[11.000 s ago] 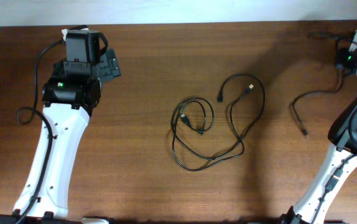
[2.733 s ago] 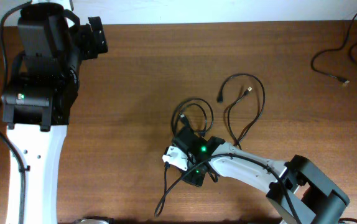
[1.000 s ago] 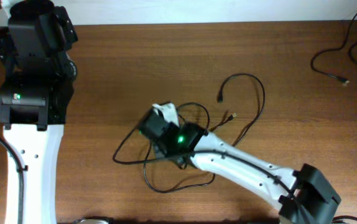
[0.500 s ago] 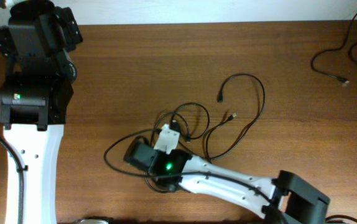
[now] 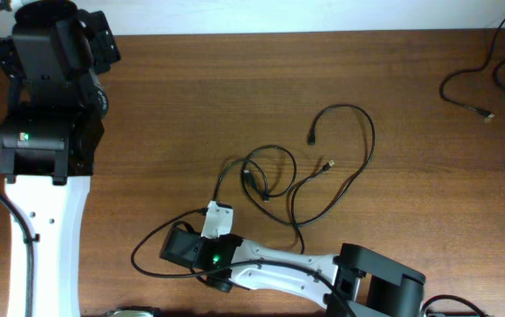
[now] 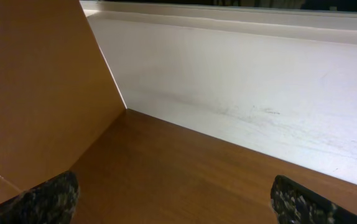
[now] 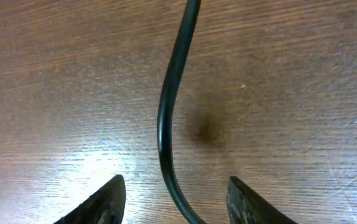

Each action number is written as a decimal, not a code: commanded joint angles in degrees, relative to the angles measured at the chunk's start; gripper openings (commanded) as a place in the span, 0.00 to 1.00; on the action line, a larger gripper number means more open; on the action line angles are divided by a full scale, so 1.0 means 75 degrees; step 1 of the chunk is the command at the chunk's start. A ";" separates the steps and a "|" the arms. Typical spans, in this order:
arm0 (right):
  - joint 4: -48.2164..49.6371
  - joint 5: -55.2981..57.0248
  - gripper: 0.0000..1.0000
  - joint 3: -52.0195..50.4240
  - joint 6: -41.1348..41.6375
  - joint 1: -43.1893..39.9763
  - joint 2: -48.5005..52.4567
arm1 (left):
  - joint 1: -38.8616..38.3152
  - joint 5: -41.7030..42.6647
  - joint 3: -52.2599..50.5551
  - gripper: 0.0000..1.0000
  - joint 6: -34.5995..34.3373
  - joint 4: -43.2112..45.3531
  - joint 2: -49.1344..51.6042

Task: Untangle cables

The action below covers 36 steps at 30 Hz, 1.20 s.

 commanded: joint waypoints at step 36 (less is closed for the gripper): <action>-0.2565 0.0775 0.04 0.5461 -0.8411 -0.3077 -0.4619 | 0.0012 0.0187 0.0012 0.99 0.0154 -0.0070 -0.0146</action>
